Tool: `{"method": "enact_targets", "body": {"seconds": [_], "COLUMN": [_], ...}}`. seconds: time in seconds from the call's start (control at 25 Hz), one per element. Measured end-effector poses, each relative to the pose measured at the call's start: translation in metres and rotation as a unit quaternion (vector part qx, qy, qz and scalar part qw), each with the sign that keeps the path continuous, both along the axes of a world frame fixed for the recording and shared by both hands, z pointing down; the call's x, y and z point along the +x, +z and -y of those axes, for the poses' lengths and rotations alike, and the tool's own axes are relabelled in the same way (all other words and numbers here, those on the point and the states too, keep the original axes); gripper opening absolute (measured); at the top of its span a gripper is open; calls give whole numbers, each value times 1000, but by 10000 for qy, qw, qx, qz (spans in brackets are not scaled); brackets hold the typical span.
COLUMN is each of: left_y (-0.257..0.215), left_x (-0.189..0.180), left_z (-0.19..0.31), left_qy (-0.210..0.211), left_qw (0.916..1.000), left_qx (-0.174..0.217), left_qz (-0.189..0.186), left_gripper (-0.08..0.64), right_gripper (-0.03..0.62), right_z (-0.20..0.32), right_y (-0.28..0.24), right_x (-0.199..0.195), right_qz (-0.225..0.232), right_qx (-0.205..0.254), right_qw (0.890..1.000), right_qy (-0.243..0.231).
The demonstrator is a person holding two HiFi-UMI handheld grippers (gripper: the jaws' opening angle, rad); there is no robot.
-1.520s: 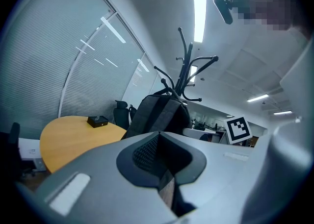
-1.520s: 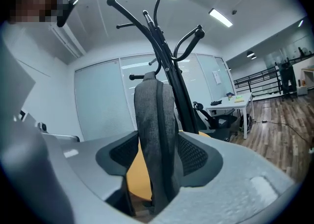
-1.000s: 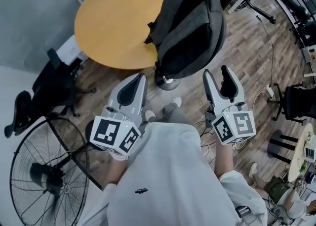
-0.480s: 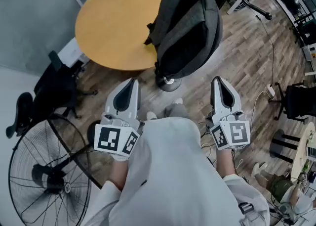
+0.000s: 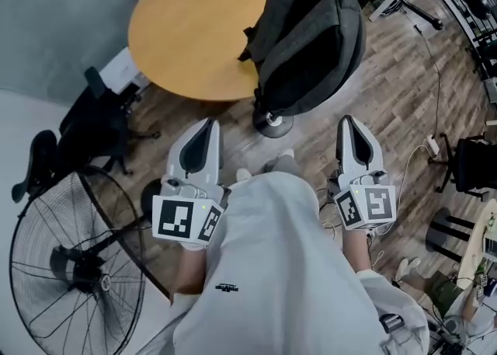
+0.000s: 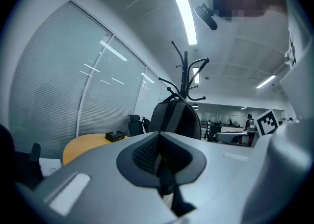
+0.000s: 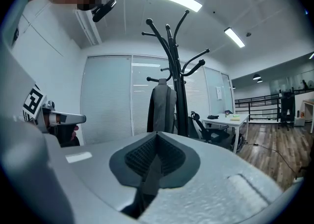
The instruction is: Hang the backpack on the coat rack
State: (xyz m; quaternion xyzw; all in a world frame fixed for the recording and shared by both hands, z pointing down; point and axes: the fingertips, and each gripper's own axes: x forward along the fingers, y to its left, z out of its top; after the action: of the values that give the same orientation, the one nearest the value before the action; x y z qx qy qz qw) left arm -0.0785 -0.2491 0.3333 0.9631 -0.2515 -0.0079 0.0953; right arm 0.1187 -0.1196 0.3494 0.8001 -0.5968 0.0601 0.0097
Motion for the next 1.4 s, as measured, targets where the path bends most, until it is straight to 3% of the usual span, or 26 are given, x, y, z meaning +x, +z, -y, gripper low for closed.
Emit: {"method": "enact_targets", "body": {"seconds": [1.4], "left_y": [-3], "left_x": [-1], "left_z": [-1], "left_qy": [-37], "left_qw": [10000], "left_qx": [51], "left_qz": [-65], "left_gripper": [18], "right_gripper": [2], "right_z": [9], "right_y": [-2], "right_x": [-6], "right_qz": [108], "right_qx": [-2], "right_qw": [9999], "right_qy": [20]}}
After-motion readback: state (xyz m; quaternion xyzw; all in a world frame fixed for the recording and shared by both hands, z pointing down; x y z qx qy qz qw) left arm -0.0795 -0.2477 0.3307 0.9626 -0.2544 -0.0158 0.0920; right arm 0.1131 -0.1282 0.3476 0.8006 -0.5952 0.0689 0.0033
